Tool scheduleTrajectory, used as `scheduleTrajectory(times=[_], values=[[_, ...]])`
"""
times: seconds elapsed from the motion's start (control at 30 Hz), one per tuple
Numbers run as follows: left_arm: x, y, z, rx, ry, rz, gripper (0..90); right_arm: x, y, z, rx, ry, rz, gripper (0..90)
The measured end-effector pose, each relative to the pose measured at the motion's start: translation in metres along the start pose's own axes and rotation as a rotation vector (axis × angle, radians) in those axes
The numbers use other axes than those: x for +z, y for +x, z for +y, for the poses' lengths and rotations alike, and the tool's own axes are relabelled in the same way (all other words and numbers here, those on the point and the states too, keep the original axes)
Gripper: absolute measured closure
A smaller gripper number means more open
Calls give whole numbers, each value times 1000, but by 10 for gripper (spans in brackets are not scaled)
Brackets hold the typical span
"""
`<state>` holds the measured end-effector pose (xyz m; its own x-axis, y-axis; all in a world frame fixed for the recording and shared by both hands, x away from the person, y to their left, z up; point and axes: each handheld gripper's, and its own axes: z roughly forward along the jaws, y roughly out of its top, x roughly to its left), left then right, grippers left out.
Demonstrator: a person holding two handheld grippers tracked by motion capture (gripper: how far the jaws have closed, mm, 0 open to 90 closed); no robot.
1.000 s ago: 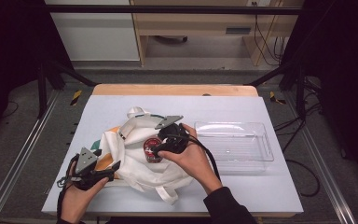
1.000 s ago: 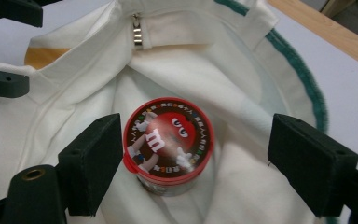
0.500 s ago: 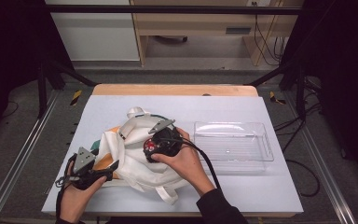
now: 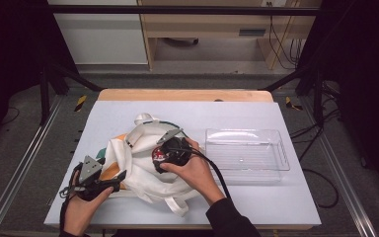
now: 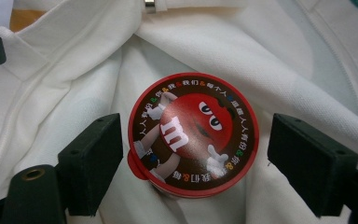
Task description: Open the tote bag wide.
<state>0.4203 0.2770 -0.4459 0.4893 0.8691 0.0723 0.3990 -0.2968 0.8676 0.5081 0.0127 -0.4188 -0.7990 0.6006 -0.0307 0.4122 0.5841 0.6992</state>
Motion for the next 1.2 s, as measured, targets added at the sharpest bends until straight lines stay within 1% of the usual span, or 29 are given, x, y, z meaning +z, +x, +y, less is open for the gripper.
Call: scheduleTrajectory(times=[0.1, 0.13, 0.2, 0.43, 0.6, 0.73, 0.83, 1.17, 1.2], values=[[0, 0, 0, 3, -1, 1, 117, 3, 0, -1, -10, 7, 5, 183], [0, -1, 0, -1, -3, 1, 117, 3, 0, -1, -16, 18, 1, 183], [0, -1, 0, -1, -3, 1, 115, 5, 0, -1, -11, 21, 3, 183], [0, 0, 0, -1, -6, 2, 110, 11, 0, -1, -15, 37, 23, 184], [-1, 1, 0, -8, -12, 4, 107, 15, 0, -2, -18, 50, 22, 191], [-1, 1, 0, -6, -11, 2, 107, 18, 0, -2, -21, 61, 24, 196], [-1, 1, 1, -5, -21, -4, 103, 20, -1, -3, -32, 75, 21, 199], [-1, 1, 1, -7, -20, 0, 103, 22, -2, -3, -46, 77, 17, 222], [-1, 1, 0, -7, -17, 1, 103, 22, -2, -3, -42, 76, 18, 220]])
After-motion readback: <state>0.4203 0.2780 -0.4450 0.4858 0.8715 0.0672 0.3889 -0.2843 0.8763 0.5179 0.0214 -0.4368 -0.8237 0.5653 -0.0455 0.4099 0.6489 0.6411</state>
